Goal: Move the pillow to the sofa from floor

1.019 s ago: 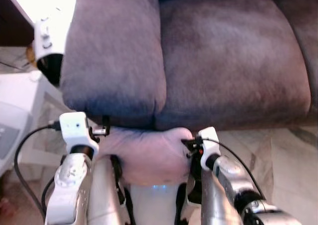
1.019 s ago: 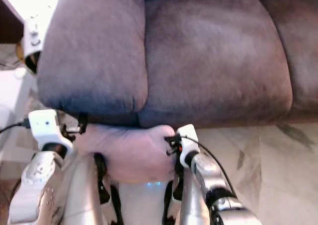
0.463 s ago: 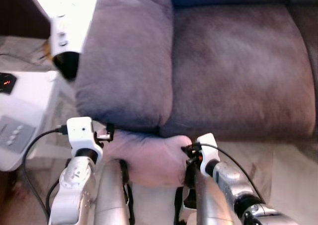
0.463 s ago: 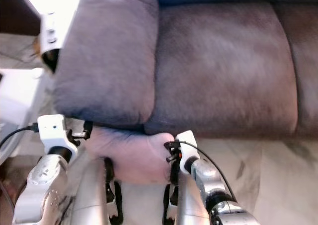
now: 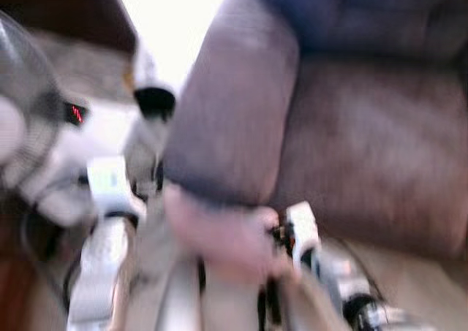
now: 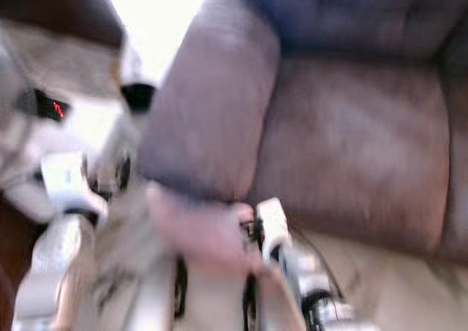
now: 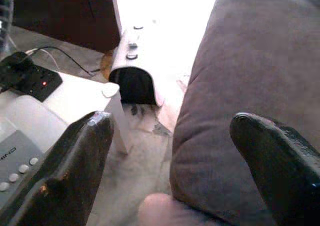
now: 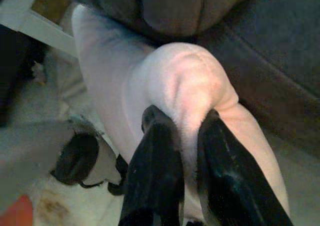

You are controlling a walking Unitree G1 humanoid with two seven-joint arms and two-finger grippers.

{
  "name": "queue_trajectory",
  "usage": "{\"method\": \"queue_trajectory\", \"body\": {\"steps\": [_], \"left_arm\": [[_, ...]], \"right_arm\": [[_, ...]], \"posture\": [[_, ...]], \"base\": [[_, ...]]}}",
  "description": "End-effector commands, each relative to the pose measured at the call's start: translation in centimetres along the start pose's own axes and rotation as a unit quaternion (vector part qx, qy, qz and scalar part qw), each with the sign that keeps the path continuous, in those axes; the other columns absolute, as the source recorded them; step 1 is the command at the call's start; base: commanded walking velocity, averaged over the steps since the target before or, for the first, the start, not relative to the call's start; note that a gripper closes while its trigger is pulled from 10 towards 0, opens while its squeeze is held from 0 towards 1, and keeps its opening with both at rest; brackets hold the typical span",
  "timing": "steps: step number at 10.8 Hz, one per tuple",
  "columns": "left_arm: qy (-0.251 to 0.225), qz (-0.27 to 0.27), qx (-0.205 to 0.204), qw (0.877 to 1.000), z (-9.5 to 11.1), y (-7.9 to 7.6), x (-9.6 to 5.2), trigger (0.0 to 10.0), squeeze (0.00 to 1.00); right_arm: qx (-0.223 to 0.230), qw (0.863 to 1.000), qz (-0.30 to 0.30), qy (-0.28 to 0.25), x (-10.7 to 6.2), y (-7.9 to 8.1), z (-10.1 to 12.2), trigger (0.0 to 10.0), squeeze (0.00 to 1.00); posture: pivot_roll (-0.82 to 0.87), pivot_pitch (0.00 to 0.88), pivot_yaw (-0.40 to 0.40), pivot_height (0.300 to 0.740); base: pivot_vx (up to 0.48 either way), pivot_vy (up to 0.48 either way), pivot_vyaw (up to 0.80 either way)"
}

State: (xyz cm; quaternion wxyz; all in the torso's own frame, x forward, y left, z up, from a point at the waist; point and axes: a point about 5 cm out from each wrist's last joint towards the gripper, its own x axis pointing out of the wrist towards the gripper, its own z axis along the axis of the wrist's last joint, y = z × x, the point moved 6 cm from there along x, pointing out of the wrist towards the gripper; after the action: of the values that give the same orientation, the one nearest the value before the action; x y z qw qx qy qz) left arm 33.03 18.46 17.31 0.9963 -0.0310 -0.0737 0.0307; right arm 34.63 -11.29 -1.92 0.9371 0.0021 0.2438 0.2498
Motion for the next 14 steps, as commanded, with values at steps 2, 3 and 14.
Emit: {"method": "queue_trajectory", "body": {"steps": [2,3,14], "left_arm": [[0.007,0.009,0.000,1.000,-0.5,0.6,-0.4,10.0,0.00],[0.006,0.009,0.001,1.000,-0.4,0.7,-0.3,10.0,0.00],[-0.019,0.008,0.003,1.000,0.5,0.5,1.2,10.0,0.00]], "right_arm": [[-0.026,0.994,-0.002,-0.102,0.2,-0.4,5.6,10.0,0.00],[-0.024,0.994,-0.004,-0.103,0.2,-0.5,5.7,10.0,0.00],[-0.022,0.992,-0.022,-0.124,0.3,-1.2,7.5,10.0,0.00]], "posture": [[0.24,0.332,-0.023,0.740],[0.24,0.327,-0.023,0.740],[0.23,0.243,-0.029,0.740]], "base": [[0.000,0.000,0.00],[0.000,0.000,0.00],[-0.080,0.000,0.00]]}}
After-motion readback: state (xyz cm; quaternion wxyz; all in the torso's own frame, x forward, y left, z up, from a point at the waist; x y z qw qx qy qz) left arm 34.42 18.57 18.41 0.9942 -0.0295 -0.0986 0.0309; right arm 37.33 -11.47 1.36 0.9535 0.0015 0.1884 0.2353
